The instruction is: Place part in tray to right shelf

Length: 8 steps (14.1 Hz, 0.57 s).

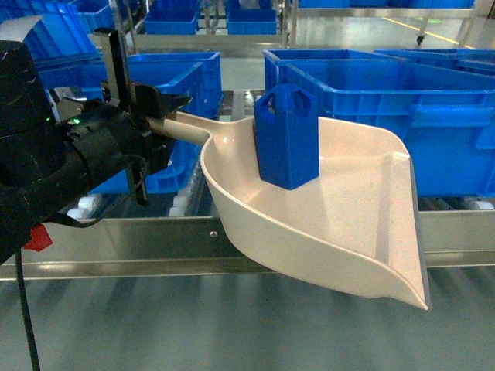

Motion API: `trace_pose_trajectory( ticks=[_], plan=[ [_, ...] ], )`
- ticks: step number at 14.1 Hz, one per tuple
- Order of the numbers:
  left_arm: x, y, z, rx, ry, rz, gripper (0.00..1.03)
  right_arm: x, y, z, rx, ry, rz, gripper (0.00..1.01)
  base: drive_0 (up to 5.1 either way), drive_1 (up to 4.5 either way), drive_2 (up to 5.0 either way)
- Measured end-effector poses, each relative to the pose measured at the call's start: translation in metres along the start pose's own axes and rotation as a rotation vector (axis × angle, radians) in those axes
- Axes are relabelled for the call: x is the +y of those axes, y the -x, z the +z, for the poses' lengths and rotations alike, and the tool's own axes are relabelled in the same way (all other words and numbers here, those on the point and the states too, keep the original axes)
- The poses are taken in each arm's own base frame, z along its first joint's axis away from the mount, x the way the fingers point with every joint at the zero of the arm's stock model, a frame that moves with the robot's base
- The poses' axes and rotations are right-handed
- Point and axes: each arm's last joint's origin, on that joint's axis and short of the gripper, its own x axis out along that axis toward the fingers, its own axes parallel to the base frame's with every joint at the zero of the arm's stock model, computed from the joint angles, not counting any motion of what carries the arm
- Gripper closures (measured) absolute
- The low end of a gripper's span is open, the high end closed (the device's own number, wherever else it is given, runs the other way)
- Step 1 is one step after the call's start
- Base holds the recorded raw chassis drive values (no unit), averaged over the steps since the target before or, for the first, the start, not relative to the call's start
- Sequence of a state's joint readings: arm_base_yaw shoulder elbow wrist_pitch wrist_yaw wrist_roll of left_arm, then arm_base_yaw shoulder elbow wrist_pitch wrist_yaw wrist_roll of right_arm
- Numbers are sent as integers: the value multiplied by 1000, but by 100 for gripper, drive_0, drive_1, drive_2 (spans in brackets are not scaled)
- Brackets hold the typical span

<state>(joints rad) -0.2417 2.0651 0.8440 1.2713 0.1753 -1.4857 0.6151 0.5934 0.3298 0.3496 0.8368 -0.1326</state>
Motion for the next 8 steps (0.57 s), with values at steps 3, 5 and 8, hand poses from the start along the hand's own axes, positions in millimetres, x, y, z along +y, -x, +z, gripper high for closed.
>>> trace_pose_trajectory(
  ticks=[3, 5, 8],
  plan=[
    [0, 0, 0, 0, 0, 0, 91, 0, 0, 0, 0, 0, 0, 3, 0, 0, 0],
    [0, 0, 0, 0, 0, 0, 91, 0, 0, 0, 0, 0, 0, 3, 0, 0, 0],
    [0, 0, 0, 0, 0, 0, 91, 0, 0, 0, 0, 0, 0, 3, 0, 0, 0]
  ],
)
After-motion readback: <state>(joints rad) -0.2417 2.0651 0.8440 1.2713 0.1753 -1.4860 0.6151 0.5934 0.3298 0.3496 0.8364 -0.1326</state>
